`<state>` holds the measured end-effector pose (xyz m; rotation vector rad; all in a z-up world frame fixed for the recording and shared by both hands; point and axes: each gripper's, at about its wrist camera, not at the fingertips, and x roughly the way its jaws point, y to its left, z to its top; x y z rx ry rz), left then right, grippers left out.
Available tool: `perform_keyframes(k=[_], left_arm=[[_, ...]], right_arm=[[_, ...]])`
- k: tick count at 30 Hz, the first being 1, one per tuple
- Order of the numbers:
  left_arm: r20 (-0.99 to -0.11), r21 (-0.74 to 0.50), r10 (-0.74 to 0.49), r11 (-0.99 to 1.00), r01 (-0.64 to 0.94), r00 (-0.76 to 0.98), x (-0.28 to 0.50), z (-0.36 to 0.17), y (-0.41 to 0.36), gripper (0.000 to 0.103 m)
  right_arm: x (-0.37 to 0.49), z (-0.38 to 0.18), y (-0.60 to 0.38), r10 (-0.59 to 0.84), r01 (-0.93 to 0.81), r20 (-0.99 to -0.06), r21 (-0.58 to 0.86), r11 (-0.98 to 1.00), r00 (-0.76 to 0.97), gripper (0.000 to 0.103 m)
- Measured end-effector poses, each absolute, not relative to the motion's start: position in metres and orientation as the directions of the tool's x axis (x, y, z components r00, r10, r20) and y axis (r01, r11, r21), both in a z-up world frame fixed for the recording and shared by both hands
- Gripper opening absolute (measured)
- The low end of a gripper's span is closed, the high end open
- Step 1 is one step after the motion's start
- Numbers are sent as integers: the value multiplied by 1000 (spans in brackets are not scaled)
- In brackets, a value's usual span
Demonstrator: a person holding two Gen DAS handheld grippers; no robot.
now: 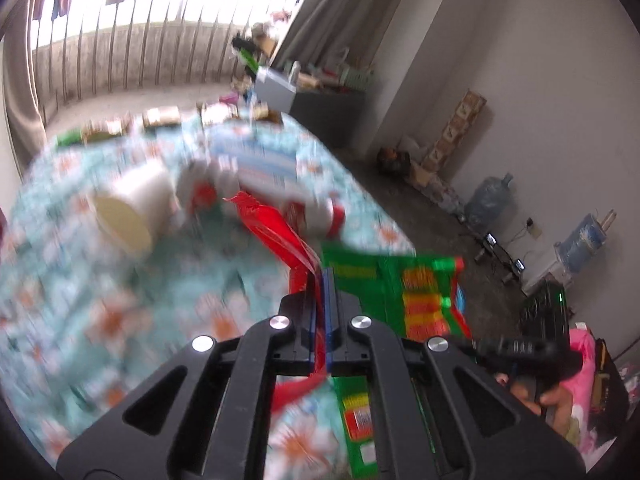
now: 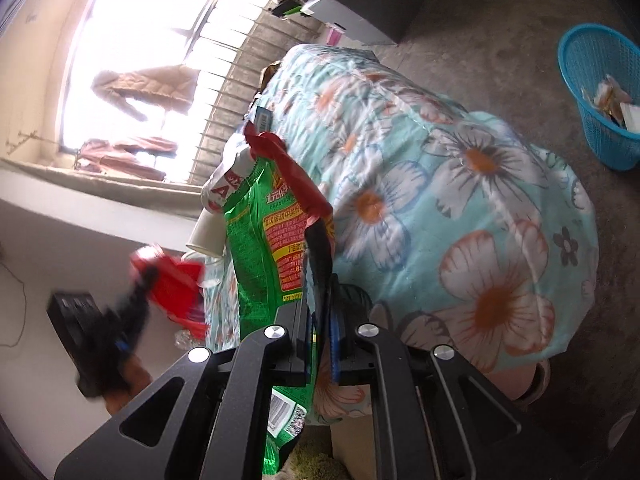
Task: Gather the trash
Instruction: 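Grip the red-edged green bag with the left tool while the right tool holds its bag, then carry both green bags off the bed toward the blue wastebasket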
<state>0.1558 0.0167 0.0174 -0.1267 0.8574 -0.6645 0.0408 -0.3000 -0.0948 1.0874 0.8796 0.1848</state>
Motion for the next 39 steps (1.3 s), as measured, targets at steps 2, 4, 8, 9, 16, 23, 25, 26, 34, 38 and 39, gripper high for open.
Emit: perform_keyframes(k=[2, 4, 8, 9, 16, 23, 25, 26, 34, 38, 39], left_arm=[[-675, -388, -596, 788, 479, 435, 149, -2, 13, 1], [-685, -407, -602, 783, 471, 410, 143, -14, 9, 1], [-692, -431, -614, 773, 465, 379, 138, -31, 3, 1], [-691, -436, -619, 769, 468, 374, 136, -33, 2, 1], [-691, -432, -622, 764, 479, 368, 134, -37, -4, 1], [-689, -396, -602, 779, 486, 403, 132, -33, -2, 1], [-684, -387, -599, 781, 489, 415, 132, -30, 0, 1], [-681, -385, -599, 782, 491, 420, 132, -28, 1, 1], [-640, -364, -601, 786, 501, 479, 127, -5, 10, 1], [-624, -362, -608, 782, 508, 491, 125, 4, 12, 1], [-621, -360, -609, 781, 511, 493, 124, 6, 12, 1]], right_arm=[[41, -98, -298, 542, 283, -528, 835, 472, 653, 10], [44, -98, -296, 544, 288, -529, 836, 468, 652, 13], [45, -99, -291, 535, 291, -540, 827, 482, 649, 24], [46, -98, -289, 532, 290, -544, 823, 488, 648, 24], [55, -96, -268, 544, 266, -552, 814, 517, 632, 23], [57, -96, -266, 548, 249, -537, 821, 514, 641, 11], [55, -96, -268, 553, 240, -526, 828, 507, 647, 8], [54, -95, -269, 553, 235, -522, 830, 506, 650, 7], [48, -88, -277, 540, 211, -496, 838, 504, 680, 4], [44, -83, -283, 532, 200, -482, 842, 501, 696, 4], [41, -82, -286, 531, 198, -479, 843, 500, 699, 4]])
